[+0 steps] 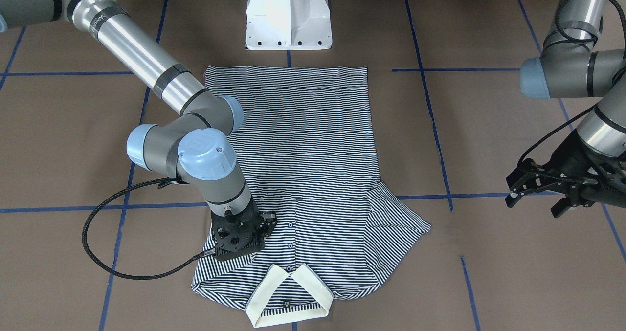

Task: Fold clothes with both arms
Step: 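Grasp the sleeve with the right gripper and fold it inward onto the shirt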

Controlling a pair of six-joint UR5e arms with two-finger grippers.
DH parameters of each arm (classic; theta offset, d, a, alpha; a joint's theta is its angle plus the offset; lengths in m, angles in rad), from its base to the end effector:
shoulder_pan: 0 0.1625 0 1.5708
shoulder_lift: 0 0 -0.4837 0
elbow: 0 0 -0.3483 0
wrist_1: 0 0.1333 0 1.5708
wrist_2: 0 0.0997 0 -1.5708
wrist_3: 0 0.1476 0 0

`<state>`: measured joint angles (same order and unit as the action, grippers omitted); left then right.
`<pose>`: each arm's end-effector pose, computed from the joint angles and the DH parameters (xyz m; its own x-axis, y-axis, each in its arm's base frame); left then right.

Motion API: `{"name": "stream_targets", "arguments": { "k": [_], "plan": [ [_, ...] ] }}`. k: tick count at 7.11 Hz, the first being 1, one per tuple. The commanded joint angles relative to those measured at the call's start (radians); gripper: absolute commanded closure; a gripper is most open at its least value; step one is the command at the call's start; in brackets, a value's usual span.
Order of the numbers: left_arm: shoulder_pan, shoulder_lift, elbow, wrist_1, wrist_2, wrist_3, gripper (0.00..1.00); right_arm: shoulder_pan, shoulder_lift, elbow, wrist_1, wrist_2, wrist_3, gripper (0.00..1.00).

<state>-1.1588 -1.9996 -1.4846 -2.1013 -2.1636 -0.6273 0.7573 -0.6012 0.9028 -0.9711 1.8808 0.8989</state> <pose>0.2285 -0.6499 0.4876 0.6275 0.2410 -0.7404 0.1372 0.9018 0.4098 -0.5960 -0.6849 0.3417 0.6520 -0.1994 0.7315 -0.0952 0.9356 0.3399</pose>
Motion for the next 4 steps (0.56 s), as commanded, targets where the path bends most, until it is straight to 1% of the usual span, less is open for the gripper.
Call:
{"name": "stream_targets", "arguments": {
  "k": [1,2,3,4],
  "plan": [
    [0.001,-0.005,0.001,0.001,0.002,-0.035,0.01,0.01,-0.002,0.001,-0.008,-0.006,0.005,0.0],
    [0.005,-0.024,0.009,0.0,0.005,-0.134,0.0,0.032,-0.002,0.014,-0.023,0.01,0.006,0.0],
    [0.043,-0.036,0.006,-0.002,0.045,-0.246,0.0,0.052,-0.027,0.104,-0.154,0.059,-0.001,0.0],
    [0.13,-0.038,0.001,-0.005,0.162,-0.387,0.0,0.082,-0.073,0.242,-0.326,0.128,0.0,0.0]
  ]
}}
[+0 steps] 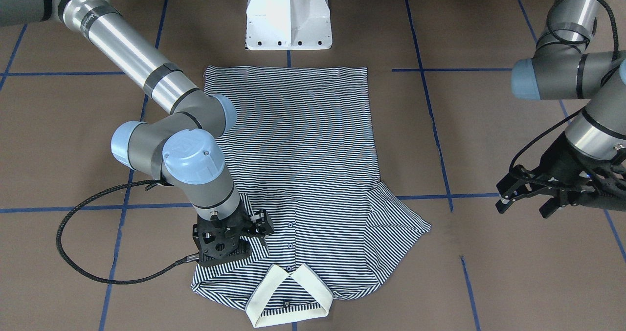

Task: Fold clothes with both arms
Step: 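Grasp the sleeve with the right gripper and fold it inward onto the shirt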

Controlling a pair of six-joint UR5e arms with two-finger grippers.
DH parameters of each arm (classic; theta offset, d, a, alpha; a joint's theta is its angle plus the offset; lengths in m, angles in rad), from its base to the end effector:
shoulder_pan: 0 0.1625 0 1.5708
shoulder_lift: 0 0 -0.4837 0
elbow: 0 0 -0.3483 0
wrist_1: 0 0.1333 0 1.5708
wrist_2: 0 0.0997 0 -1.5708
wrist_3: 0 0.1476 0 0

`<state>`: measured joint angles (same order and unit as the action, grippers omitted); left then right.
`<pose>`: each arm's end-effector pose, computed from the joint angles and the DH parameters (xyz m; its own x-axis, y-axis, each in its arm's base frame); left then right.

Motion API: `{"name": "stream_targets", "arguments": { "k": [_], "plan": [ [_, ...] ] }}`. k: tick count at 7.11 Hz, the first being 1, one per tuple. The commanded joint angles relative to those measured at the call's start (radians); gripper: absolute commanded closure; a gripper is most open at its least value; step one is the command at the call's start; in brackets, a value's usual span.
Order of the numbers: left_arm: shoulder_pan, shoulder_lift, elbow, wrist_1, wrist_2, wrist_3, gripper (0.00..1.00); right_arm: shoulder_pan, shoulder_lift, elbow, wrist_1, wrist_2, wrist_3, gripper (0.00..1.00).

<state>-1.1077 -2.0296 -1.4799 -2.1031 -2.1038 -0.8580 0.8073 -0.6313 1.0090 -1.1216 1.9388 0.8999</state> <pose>0.2609 -0.6530 0.4718 0.5976 0.0639 -0.7992 0.2669 0.9241 0.2735 -0.5527 -0.6934 0.3394 0.6720 -0.1368 0.7278 -0.0935 0.9592 0.2666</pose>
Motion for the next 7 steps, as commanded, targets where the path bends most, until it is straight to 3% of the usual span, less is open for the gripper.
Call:
{"name": "stream_targets", "arguments": {
  "k": [1,2,3,5,7],
  "plan": [
    [0.192,-0.02,0.001,-0.002,0.275,-0.331,0.0,0.044,-0.073,0.289,-0.433,0.09,0.002,0.0],
    [0.303,-0.021,0.016,-0.003,0.429,-0.431,0.0,0.071,-0.143,0.425,-0.525,0.097,-0.013,0.0],
    [0.346,-0.049,0.079,-0.005,0.494,-0.481,0.0,0.105,-0.218,0.492,-0.527,0.113,-0.074,0.0],
    [0.379,-0.073,0.133,-0.002,0.502,-0.481,0.0,0.162,-0.258,0.497,-0.524,0.202,-0.166,0.0],
    [0.382,-0.105,0.185,-0.005,0.527,-0.478,0.02,0.164,-0.274,0.496,-0.517,0.2,-0.167,0.0]
  ]
}}
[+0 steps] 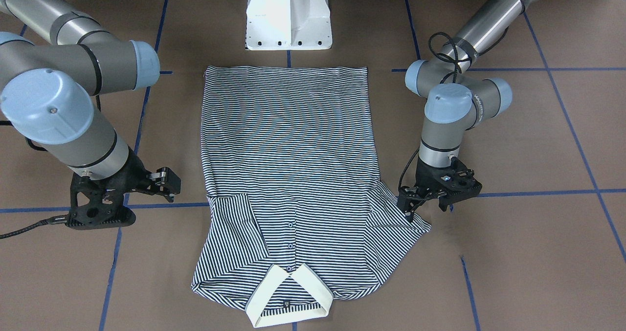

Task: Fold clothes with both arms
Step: 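Grasp the other sleeve with the left gripper and fold it inward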

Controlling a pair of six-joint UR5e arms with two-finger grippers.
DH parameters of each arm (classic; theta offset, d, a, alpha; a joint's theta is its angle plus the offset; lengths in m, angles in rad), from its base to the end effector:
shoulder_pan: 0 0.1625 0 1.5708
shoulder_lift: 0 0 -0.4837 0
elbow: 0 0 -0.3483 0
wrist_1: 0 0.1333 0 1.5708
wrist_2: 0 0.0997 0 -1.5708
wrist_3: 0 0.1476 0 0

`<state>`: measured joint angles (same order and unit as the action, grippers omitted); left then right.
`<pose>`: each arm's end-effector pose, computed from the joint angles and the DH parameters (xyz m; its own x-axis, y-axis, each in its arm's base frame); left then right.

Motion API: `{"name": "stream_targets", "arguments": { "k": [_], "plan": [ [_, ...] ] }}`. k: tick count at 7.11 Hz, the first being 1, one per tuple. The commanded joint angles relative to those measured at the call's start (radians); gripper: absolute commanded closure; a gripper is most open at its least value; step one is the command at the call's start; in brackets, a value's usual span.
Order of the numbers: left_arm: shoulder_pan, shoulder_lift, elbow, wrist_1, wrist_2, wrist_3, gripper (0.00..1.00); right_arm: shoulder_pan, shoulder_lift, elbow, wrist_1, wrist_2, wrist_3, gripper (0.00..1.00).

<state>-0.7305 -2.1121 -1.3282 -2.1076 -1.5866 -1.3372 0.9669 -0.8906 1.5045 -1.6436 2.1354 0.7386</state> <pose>0.4775 -0.6036 0.4996 0.6385 -0.2612 -0.7239 0.5249 0.8357 0.1614 -0.3747 -0.6388 0.3934 0.7262 -0.0475 0.6859 -0.0029 0.9974 0.0721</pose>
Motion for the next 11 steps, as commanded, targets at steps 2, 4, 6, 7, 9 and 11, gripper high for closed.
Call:
{"name": "stream_targets", "arguments": {
  "k": [2,4,6,7,9,11],
  "plan": [
    [0.006,-0.034,0.049,-0.002,0.011,0.006,0.04,0.001,-0.014,0.0,0.008,0.001,-0.005,0.0],
    [0.008,-0.049,0.067,-0.002,0.011,0.007,0.1,0.001,-0.016,-0.001,0.008,0.0,-0.005,0.0],
    [0.008,-0.049,0.073,-0.002,0.019,0.035,0.18,0.001,-0.014,0.0,0.008,0.0,-0.005,0.0],
    [0.008,-0.049,0.073,0.0,0.019,0.036,0.26,0.0,-0.016,-0.001,0.008,0.0,-0.004,0.0],
    [0.008,-0.049,0.073,-0.002,0.019,0.036,0.44,-0.004,-0.018,-0.003,0.01,-0.002,-0.004,0.0],
    [0.002,-0.06,0.07,0.0,0.019,0.061,0.72,-0.004,-0.019,-0.006,0.01,-0.002,-0.004,0.0]
  ]
}}
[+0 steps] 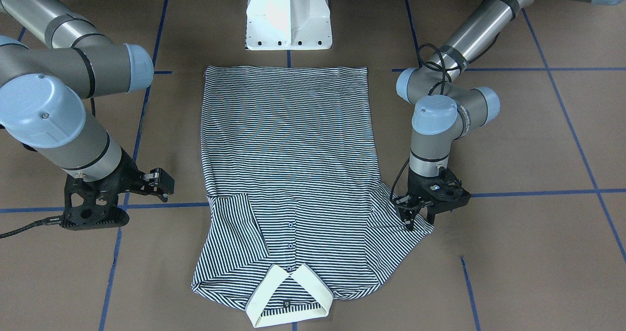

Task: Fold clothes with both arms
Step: 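Grasp the other sleeve with the left gripper and fold it inward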

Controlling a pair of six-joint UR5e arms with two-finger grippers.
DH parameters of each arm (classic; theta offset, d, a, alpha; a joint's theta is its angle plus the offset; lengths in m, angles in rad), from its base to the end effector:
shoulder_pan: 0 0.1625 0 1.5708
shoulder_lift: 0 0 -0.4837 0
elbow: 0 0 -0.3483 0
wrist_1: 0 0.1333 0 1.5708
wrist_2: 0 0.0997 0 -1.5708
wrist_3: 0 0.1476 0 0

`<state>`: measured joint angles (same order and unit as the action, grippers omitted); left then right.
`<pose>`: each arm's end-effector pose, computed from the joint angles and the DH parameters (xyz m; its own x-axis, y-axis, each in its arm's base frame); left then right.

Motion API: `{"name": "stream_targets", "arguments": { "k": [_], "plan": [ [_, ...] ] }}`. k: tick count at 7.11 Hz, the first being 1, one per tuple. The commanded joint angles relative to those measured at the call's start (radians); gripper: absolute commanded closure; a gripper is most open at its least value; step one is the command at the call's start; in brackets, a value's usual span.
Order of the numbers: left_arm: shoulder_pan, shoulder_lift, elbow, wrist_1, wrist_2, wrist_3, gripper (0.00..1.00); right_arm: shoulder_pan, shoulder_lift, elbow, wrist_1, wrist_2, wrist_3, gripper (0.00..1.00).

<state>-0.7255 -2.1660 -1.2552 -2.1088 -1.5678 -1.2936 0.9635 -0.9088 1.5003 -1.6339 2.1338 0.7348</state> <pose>0.4962 -0.6188 0.4951 0.6742 -0.2321 -0.7011 0.4997 0.8424 0.2016 -0.3749 -0.6351 0.4073 0.7317 -0.0465 0.6800 0.0030 0.9979 0.0650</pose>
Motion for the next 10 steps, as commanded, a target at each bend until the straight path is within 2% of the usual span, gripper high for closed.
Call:
{"name": "stream_targets", "arguments": {
  "k": [1,2,3,4,5,6,8,9,10],
  "plan": [
    [-0.005,-0.014,-0.006,0.003,-0.001,0.017,0.84,-0.002,-0.002,-0.002,0.0,0.0,0.0,0.0],
    [-0.005,-0.027,-0.013,0.009,-0.007,0.017,1.0,-0.002,-0.01,-0.002,0.0,-0.002,0.0,0.0],
    [-0.011,-0.047,-0.08,0.063,-0.012,0.017,1.0,-0.003,-0.018,-0.002,0.0,-0.003,0.0,0.0],
    [-0.011,-0.119,-0.099,0.176,-0.014,0.017,1.0,-0.003,-0.018,-0.002,0.002,-0.003,0.002,0.0],
    [-0.011,-0.165,-0.098,0.217,-0.014,0.007,1.0,-0.005,-0.019,0.0,0.002,-0.003,0.002,0.0],
    [-0.008,-0.219,-0.052,0.217,-0.012,-0.003,1.0,-0.005,-0.019,0.0,0.002,-0.003,0.002,0.0],
    [0.017,-0.377,0.164,0.201,-0.006,-0.067,1.0,-0.003,-0.019,0.004,0.002,-0.002,0.002,0.0],
    [0.023,-0.38,0.172,0.185,-0.005,-0.081,0.73,-0.003,-0.019,0.004,0.002,-0.002,0.002,0.0],
    [0.044,-0.374,0.184,0.147,0.002,-0.079,0.01,-0.003,-0.019,0.003,0.002,-0.002,0.002,0.0]
  ]
}}
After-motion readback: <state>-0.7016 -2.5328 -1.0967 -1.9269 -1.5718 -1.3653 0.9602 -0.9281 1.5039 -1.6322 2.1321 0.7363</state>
